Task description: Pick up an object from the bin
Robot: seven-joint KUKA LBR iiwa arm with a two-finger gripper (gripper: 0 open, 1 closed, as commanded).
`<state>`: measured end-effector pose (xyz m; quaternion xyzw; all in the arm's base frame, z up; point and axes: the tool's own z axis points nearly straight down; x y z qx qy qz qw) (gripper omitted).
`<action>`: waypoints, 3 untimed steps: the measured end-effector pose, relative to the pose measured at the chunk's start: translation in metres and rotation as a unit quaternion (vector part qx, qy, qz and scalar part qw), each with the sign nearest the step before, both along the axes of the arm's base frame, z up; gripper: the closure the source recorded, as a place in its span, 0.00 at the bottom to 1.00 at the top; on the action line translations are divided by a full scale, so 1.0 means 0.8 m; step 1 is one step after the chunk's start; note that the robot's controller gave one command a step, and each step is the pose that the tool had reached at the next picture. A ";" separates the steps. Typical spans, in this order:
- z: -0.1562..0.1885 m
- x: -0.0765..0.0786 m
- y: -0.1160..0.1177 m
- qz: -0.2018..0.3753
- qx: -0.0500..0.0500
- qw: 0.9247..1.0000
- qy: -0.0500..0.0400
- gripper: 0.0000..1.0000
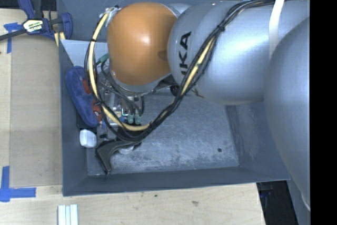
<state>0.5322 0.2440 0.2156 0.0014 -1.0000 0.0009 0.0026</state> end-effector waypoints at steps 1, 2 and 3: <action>-0.172 -0.043 -0.050 0.086 0.003 0.996 -0.005 0.00; -0.164 -0.039 -0.048 0.085 0.004 0.996 -0.011 1.00; 0.066 -0.049 -0.089 0.087 0.001 0.996 -0.005 1.00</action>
Offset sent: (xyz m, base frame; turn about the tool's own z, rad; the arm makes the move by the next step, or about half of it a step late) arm -0.0356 -0.0403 -0.1366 -0.1708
